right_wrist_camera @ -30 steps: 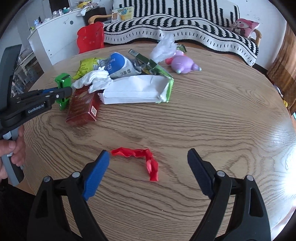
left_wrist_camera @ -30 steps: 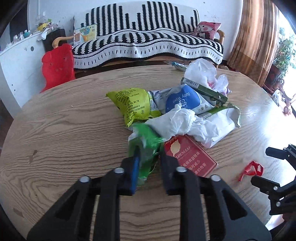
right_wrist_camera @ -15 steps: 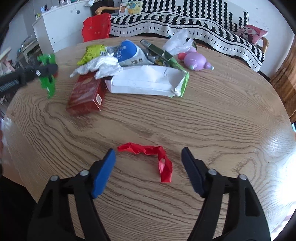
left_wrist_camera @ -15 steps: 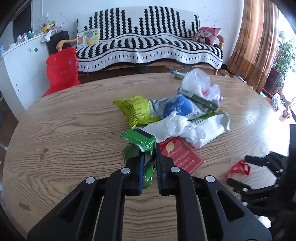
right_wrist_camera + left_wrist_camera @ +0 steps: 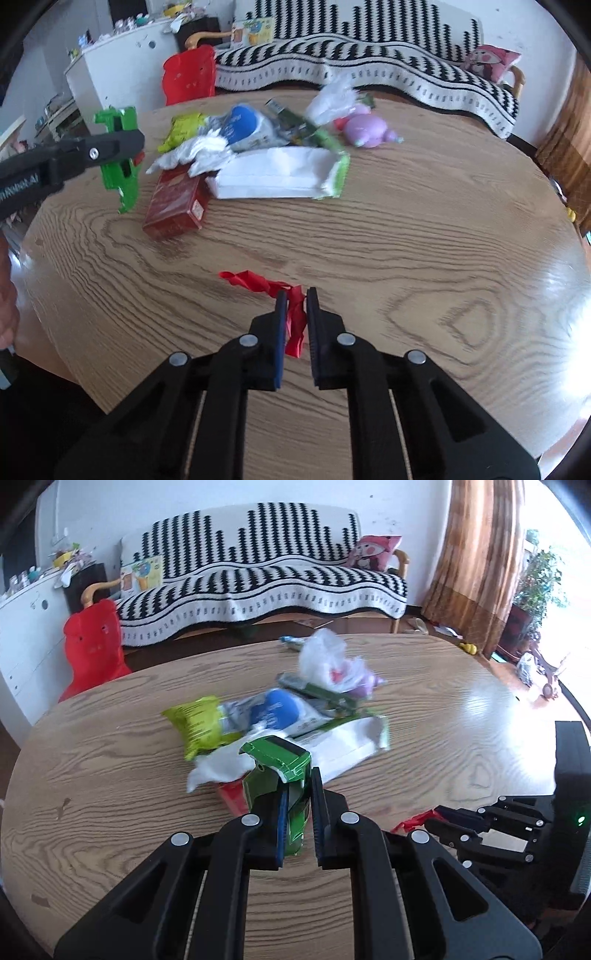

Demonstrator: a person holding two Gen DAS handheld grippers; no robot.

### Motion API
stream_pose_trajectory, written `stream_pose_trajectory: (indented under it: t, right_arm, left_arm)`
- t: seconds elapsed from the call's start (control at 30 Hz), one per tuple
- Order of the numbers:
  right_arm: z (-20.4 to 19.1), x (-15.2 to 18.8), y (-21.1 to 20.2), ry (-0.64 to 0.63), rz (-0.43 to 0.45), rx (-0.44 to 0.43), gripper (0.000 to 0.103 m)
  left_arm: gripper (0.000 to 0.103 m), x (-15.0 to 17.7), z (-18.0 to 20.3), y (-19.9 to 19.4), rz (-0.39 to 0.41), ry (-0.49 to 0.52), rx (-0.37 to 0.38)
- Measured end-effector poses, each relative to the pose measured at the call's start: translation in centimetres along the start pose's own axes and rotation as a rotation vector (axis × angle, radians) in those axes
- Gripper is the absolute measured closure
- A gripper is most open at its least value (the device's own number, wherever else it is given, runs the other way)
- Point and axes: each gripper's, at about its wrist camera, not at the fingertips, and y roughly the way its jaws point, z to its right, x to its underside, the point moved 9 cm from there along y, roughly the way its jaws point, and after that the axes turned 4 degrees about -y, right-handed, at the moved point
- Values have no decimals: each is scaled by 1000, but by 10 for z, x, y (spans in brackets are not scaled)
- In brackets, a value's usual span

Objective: Collect trash
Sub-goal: 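Grasp green plastic piece with left tool while right tool grasps red ribbon, then carry green piece and red ribbon over the black bin and open both tools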

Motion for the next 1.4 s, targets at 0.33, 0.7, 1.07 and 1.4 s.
stream_pose_trajectory:
  t: [0.33,0.7,1.07,1.4]
  right_arm:
    - [134,54,-85,214,63,156,92]
    - [318,221,-191,568,56,417,92]
    - [408,393,-213,850,-102,477,92]
    - [407,399,-191,888,-161,435,92]
  left_arm:
    - [92,2,137,5,-7,138,151]
    - [92,59,374,1,-46,336,457]
    - [92,159,526,4,-148,546,649]
    - [92,180,555,24,-204,574,669]
